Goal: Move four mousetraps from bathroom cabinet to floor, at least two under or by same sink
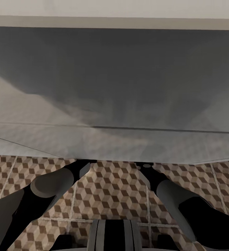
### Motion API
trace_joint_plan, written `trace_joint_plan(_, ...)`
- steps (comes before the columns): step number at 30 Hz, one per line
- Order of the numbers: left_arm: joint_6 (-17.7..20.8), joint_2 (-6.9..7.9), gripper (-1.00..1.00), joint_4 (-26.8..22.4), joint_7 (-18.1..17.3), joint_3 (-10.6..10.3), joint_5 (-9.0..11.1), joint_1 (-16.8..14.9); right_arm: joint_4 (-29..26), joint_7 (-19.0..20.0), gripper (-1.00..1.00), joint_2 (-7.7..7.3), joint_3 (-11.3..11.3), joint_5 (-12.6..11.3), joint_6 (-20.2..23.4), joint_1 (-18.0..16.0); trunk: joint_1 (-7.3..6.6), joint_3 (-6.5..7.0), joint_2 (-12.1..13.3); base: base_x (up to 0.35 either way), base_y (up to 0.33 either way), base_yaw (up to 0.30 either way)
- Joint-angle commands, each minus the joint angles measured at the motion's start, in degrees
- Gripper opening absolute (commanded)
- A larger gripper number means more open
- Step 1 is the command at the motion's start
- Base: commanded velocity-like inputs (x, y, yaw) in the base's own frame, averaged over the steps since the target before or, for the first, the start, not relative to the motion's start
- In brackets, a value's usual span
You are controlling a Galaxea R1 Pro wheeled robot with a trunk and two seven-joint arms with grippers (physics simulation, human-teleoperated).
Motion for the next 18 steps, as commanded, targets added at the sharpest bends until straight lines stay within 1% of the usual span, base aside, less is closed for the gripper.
trace_joint_plan(1, 0.03, 0.02, -1.0, -0.14, 0.35, -0.47, 0.19, -0.05, 0.03, -0.27, -1.0, -0.01, 0.48, -0.77, -0.24, -0.03, -0.01, -0.08, -0.01, 0.0, 0.0, 0.0)
trace_joint_plan(7, 0.03, 0.02, -1.0, -0.14, 0.35, -0.47, 0.18, -0.05, 0.0, -0.28, -1.0, -0.01, 0.48, -0.77, -0.24, -0.03, -0.01, -0.4, -0.01, 0.0, 0.0, 0.0)
trace_joint_plan(18, 0.03, 0.02, -1.0, -0.14, 0.35, -0.47, 0.2, -0.05, -0.1, -0.27, -1.0, -0.01, 0.48, -0.77, -0.24, -0.03, -0.01, -0.46, -0.01, 0.0, 0.0, 0.0)
